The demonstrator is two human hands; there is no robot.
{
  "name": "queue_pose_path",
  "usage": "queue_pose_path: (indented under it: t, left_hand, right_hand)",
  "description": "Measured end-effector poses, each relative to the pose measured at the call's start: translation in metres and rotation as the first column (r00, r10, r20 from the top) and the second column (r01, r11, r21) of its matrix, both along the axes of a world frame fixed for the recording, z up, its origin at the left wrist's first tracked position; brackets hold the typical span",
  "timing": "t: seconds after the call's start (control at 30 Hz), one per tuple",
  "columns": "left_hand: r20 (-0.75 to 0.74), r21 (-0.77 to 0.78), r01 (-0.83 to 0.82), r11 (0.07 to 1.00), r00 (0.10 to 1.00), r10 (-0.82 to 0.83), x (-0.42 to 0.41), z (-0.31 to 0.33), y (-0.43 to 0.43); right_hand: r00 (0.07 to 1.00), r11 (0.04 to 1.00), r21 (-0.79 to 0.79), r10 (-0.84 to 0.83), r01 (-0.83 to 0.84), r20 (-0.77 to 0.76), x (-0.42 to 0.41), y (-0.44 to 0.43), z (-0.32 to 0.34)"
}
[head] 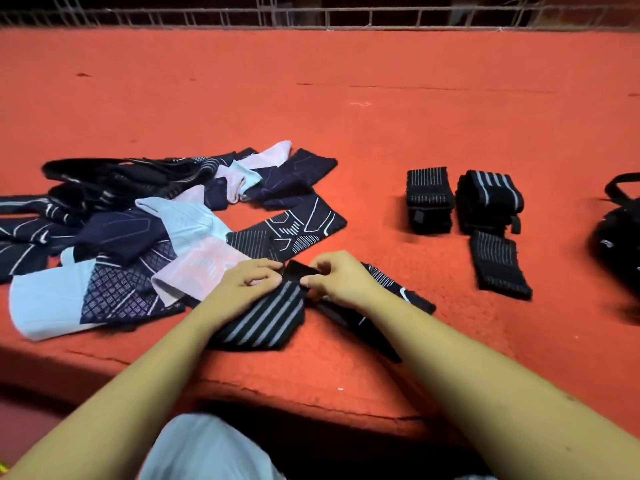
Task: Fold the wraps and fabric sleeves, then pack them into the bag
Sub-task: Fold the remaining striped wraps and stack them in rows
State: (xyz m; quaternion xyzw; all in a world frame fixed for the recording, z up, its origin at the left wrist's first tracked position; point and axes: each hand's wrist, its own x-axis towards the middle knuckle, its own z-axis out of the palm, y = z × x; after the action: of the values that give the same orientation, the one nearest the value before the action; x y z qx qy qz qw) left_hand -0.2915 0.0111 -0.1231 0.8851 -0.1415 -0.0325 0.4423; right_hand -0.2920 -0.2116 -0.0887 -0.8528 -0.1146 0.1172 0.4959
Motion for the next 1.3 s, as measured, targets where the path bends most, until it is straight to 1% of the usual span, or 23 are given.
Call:
queue_pose_path:
  t: [0.07,0.13,0.17,0.27,0.33,0.4,0.47,0.53,0.57,0.63,0.67,0.73,0.8,0.83,0.87,0.9,0.97,1.03,1.13,1.2,1.23,1.27,1.3]
  left_hand:
    - [-0.073,-0.056,-0.031,0.998,0.997,0.027,0.0,0.007,-0.001]
    - [-0.132,-0.031,-0.044,0.999,0.99,0.04,0.003,0.013,0.002]
    - [-0.136,-0.053,-0.033,0.998,0.99,0.025,0.004,0.012,0.004]
    - [-0.156,-0.149,0.054,0.987,0.985,-0.078,0.001,0.011,0.01]
    - [-0.126,-0.103,0.093,0.99,0.986,-0.106,0.001,0.011,0.01]
    - [-0.057,-0.003,0.093,0.996,0.994,-0.093,0.003,0.011,0.007]
    - [-0.057,-0.051,0.012,0.999,0.998,-0.015,0.007,0.011,0.004]
    - [-0.044,-0.07,-0.049,0.996,0.998,0.046,0.008,0.013,0.001]
    - [-0.041,-0.082,-0.009,0.997,0.999,0.005,0.008,0.015,-0.002]
    - [-0.074,-0.124,0.146,0.981,0.985,-0.156,0.005,0.024,-0.012]
    - [-0.097,-0.101,0.203,0.974,0.972,-0.213,0.003,0.028,-0.017]
    - [-0.113,0.021,0.3,0.954,0.948,-0.296,0.001,0.034,-0.027]
    - [-0.161,0.108,0.414,0.904,0.905,-0.395,-0.001,0.035,-0.031]
    - [-0.198,0.119,0.466,0.877,0.876,-0.439,-0.001,0.032,-0.031]
    - [-0.237,0.113,0.502,0.857,0.852,-0.468,-0.001,0.029,-0.032]
    - [-0.264,0.113,0.517,0.848,0.839,-0.476,-0.002,0.026,-0.033]
    - [-0.285,0.13,0.519,0.845,0.836,-0.469,0.0,0.023,-0.034]
    - [-0.291,0.188,0.531,0.826,0.834,-0.469,0.003,0.021,-0.037]
    - [-0.278,0.361,0.552,0.752,0.833,-0.478,0.007,0.018,-0.039]
    - [-0.217,0.444,0.508,0.738,0.86,-0.461,0.008,0.016,-0.041]
    - [-0.173,0.441,0.48,0.758,0.874,-0.453,0.008,0.014,-0.042]
    - [-0.126,0.391,0.435,0.811,0.898,-0.421,0.01,0.01,-0.042]
    - [-0.09,0.275,0.361,0.891,0.933,-0.35,0.009,0.009,-0.045]
  right_hand:
    - [0.998,0.99,0.132,-0.05,0.054,-0.038,-0.005,-0.005,0.012]
    - [0.998,0.976,0.214,-0.033,0.042,-0.047,-0.011,-0.011,0.022]
    - [0.999,0.965,0.261,-0.014,0.027,-0.052,-0.014,-0.014,0.026]
    - [0.989,0.869,0.495,0.045,0.032,-0.142,-0.025,-0.027,0.028]
    - [0.969,0.805,0.592,0.109,0.044,-0.221,-0.033,-0.04,0.025]
    - [0.946,0.79,0.613,0.185,0.019,-0.268,-0.042,-0.054,0.017]
    - [0.939,0.816,0.577,0.218,-0.026,-0.266,-0.05,-0.067,0.01]
    - [0.961,0.885,0.457,0.196,-0.088,-0.196,-0.055,-0.077,0.007]
    - [0.974,0.924,0.363,0.18,-0.119,-0.138,-0.057,-0.08,0.008]
    - [0.982,0.958,0.244,0.172,-0.15,-0.071,-0.061,-0.083,0.007]
    - [0.982,0.966,0.206,0.174,-0.156,-0.071,-0.064,-0.081,0.006]
    - [0.974,0.972,0.14,0.205,-0.191,-0.097,-0.078,-0.074,0.003]
    - [0.977,0.977,0.022,0.211,-0.211,-0.031,-0.092,-0.063,-0.002]
    - [0.981,0.981,0.003,0.192,-0.192,0.018,-0.098,-0.057,-0.005]
    - [0.987,0.987,0.029,0.156,-0.158,0.042,-0.102,-0.05,-0.007]
    - [0.992,0.989,0.08,0.12,-0.122,0.037,-0.104,-0.044,-0.007]
    - [0.996,0.992,0.112,0.052,-0.06,0.071,-0.106,-0.038,-0.009]
    - [0.994,0.991,0.111,0.065,-0.075,0.092,-0.108,-0.038,-0.011]
    - [0.988,0.987,0.096,0.119,-0.128,0.094,-0.11,-0.049,-0.019]
    - [0.969,0.987,0.014,0.153,-0.159,0.195,-0.112,-0.058,-0.021]
    - [0.951,0.985,-0.021,0.171,-0.172,0.257,-0.113,-0.061,-0.021]
    - [0.933,0.981,-0.044,0.194,-0.189,0.302,-0.115,-0.064,-0.018]
    - [0.922,0.976,-0.048,0.216,-0.212,0.322,-0.117,-0.067,-0.017]
